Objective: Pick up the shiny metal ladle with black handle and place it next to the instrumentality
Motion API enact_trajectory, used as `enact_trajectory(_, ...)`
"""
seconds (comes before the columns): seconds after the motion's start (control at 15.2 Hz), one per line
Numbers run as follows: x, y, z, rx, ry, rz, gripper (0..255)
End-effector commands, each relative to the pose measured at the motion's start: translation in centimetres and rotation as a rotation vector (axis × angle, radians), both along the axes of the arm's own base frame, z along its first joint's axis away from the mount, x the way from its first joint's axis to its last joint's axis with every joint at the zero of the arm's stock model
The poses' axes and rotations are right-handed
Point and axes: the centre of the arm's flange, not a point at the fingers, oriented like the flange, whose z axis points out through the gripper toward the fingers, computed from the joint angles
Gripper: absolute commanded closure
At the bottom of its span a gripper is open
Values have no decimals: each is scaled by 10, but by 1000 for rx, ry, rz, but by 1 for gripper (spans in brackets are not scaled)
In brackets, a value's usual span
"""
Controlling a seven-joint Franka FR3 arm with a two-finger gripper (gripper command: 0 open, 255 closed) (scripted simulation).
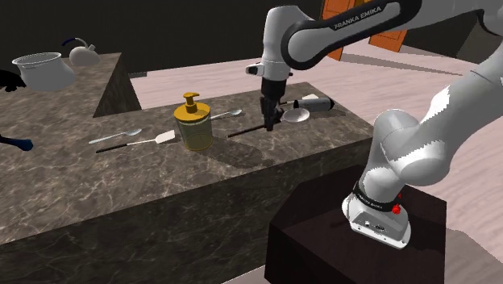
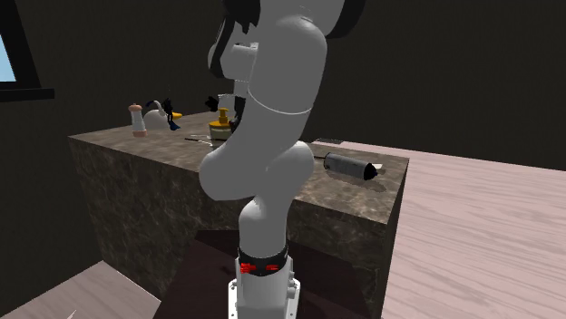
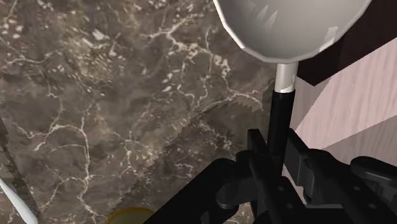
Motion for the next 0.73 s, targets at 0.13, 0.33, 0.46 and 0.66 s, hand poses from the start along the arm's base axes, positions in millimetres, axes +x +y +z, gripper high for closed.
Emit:
enact_trajectory(0.13, 25, 44, 0, 1, 0, -1, 255)
enact_trajectory(0.33, 45, 79, 0, 1, 0, -1, 255)
enact_trajectory(0.46, 58, 102, 0, 1, 0, -1, 255)
enact_trajectory(0.66, 77, 137, 0, 1, 0, -1, 255)
